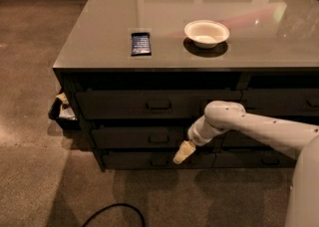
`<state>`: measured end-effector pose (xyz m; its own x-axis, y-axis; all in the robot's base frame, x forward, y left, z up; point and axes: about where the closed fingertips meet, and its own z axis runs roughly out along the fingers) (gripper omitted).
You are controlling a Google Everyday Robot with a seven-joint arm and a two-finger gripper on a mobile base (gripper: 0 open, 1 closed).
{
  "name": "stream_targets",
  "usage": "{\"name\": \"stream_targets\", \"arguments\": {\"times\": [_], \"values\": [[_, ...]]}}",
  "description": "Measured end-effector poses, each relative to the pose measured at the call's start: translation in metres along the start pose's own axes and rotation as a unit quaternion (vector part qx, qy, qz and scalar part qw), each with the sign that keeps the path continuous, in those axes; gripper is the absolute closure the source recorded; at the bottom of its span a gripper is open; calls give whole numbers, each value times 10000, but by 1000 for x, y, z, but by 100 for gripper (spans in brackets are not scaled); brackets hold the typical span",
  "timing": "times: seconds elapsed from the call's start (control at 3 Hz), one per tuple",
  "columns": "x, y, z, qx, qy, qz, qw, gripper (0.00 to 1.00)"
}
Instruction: Open middle drawer
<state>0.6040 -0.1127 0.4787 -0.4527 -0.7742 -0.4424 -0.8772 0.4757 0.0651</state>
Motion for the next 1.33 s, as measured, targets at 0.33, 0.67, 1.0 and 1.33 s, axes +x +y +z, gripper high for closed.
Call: {"name": "stream_targets", "arguments": {"times": [0.33, 0.67, 1.0, 1.33], "values": [[-10, -1, 14, -198, -334, -9, 9992, 0], [-29, 4, 29, -433, -718, -69, 9965, 0], [-45, 10, 35, -546, -1212, -103, 9911, 0], [-56, 15, 39, -601, -1661, -104, 9842, 0]]}}
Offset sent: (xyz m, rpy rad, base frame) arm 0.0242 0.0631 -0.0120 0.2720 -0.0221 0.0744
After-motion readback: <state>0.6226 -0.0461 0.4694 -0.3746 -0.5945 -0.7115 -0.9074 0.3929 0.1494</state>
